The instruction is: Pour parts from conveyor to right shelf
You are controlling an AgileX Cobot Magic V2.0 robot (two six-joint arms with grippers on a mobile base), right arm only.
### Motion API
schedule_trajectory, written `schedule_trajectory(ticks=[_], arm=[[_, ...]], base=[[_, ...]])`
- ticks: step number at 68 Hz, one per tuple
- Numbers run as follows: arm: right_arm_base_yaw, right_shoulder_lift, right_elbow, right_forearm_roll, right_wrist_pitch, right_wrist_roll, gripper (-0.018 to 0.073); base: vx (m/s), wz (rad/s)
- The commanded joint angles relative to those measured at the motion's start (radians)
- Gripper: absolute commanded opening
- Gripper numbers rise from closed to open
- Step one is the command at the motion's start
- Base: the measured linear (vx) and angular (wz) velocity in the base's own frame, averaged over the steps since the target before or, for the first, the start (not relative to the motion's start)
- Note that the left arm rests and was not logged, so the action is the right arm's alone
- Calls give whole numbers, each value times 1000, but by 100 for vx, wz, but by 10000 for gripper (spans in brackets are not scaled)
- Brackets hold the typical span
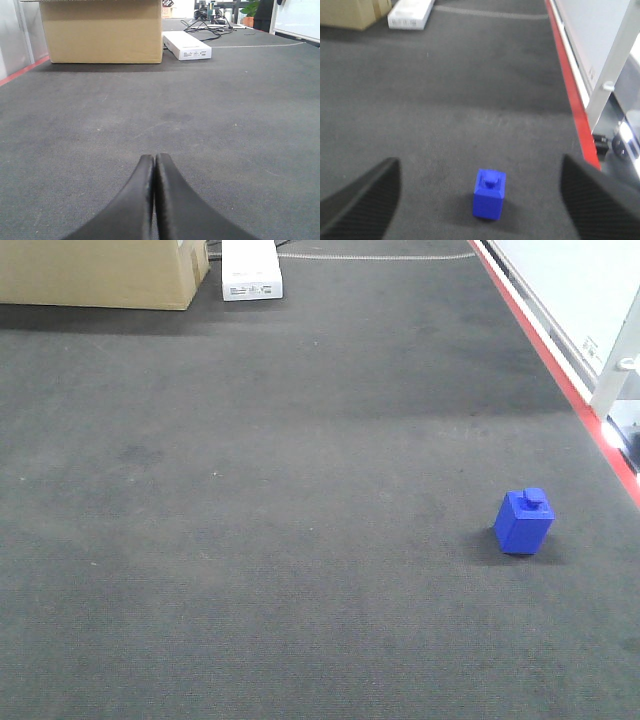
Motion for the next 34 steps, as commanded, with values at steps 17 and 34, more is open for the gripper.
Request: schedule_trajectory(ticks=[17,34], arm=[[-1,102,-45,-7,-5,86,708],[-1,286,-241,-153,331,211,689]], base=[[0,0],[0,0]])
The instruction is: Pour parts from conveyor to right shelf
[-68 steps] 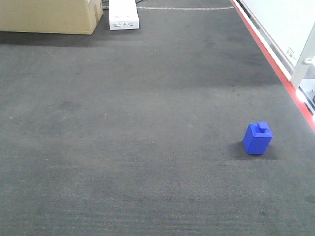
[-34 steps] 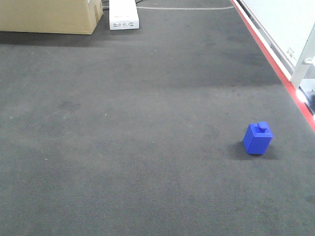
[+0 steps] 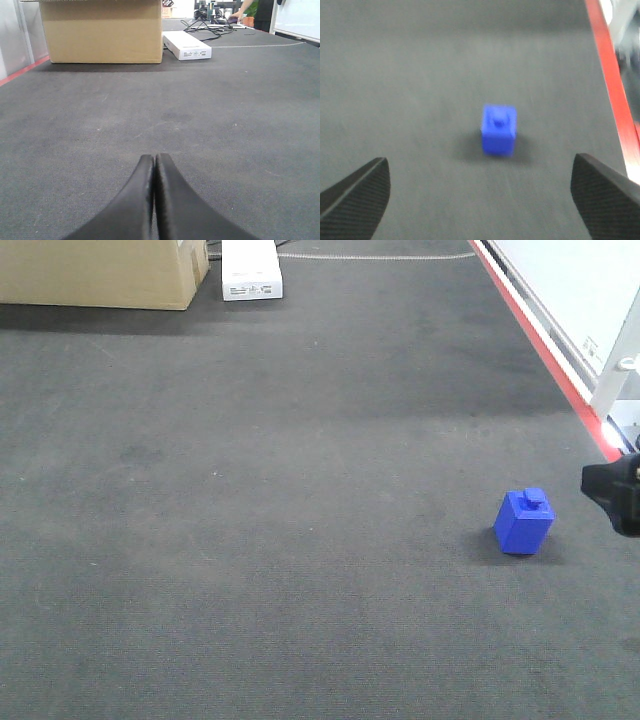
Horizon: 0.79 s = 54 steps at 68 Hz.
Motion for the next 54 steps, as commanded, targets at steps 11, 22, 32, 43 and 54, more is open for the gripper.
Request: schedule_trajectory(ticks=[11,22,32,43,54], arm=[[-1,238,-274,-125,255,34,684],[-1,410,-413,-95,348,-4,671],[-1,568,-529,-60,429,-39,660],[-1,722,-624,-37,480,-58,647],[-1,835,-688,-37,483,-73,638]], base=[[0,0],[0,0],[0,0],[0,0],[0,0]])
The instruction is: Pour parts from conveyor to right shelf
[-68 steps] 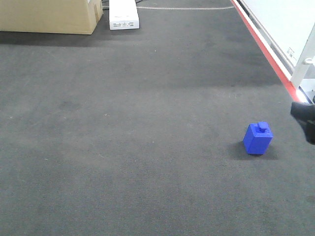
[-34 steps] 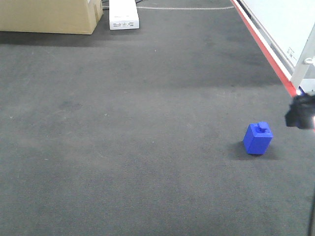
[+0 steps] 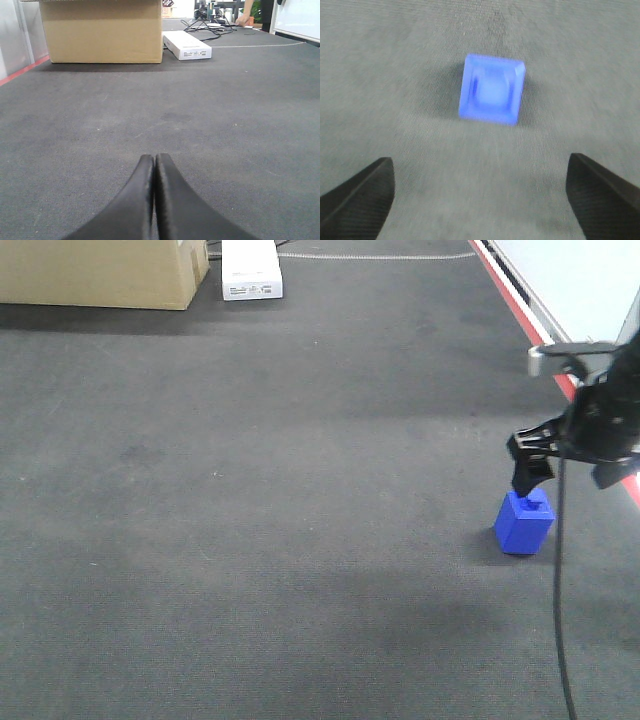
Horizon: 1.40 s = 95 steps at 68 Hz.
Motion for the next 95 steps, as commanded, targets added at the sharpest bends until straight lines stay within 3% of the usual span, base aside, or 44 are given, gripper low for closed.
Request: schedule_trajectory(ticks=[1,28,40,51,67,95], arm=[[-1,10,-61,0,21,-16,638],[-1,189,-94,0,-30,-17,626],[-1,220,-94,0,-55,-17,568],[-1,221,-94,0,-128,17,410],[-1,221,-94,0,-129,28,-17],[-1,87,-85,44,-115,-14,-10]], base=[[0,0],[0,0],[0,0],[0,0],[0,0],[0,0]])
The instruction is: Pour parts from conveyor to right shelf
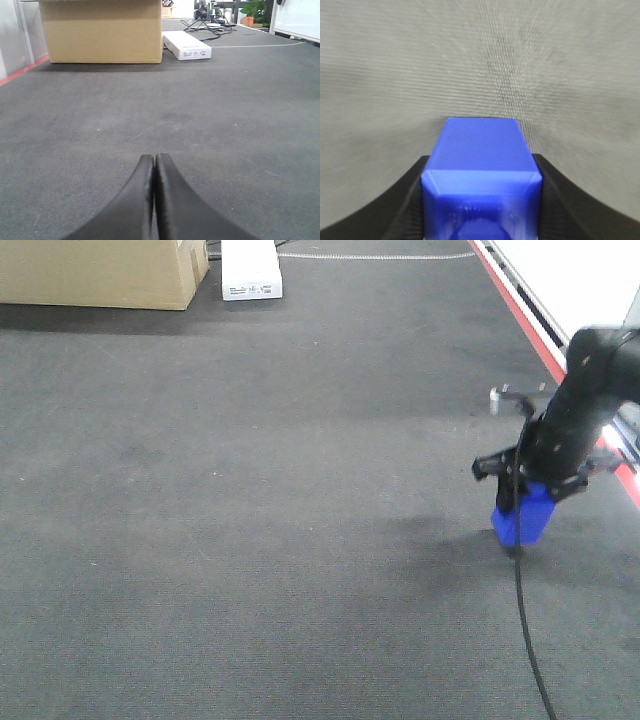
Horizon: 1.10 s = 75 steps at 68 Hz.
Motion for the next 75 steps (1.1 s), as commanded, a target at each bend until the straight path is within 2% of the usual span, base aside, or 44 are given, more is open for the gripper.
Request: schedule_trajectory(ticks=[1,9,23,46,54,75], arm=[[-1,-131,-17,30,-21,-33,-9],[-1,-267,78,52,-103,-40,-8],[-1,-567,380,46,-329,-42,-6],[-1,-1208,776,37,-632,-67,-6],[-1,-1415,890,35,-678,-73,-6],[-1,-1835,1156,-11,-673,-82,-6]], base=[[0,0],[0,0],[0,0],[0,0],[0,0],[0,0]])
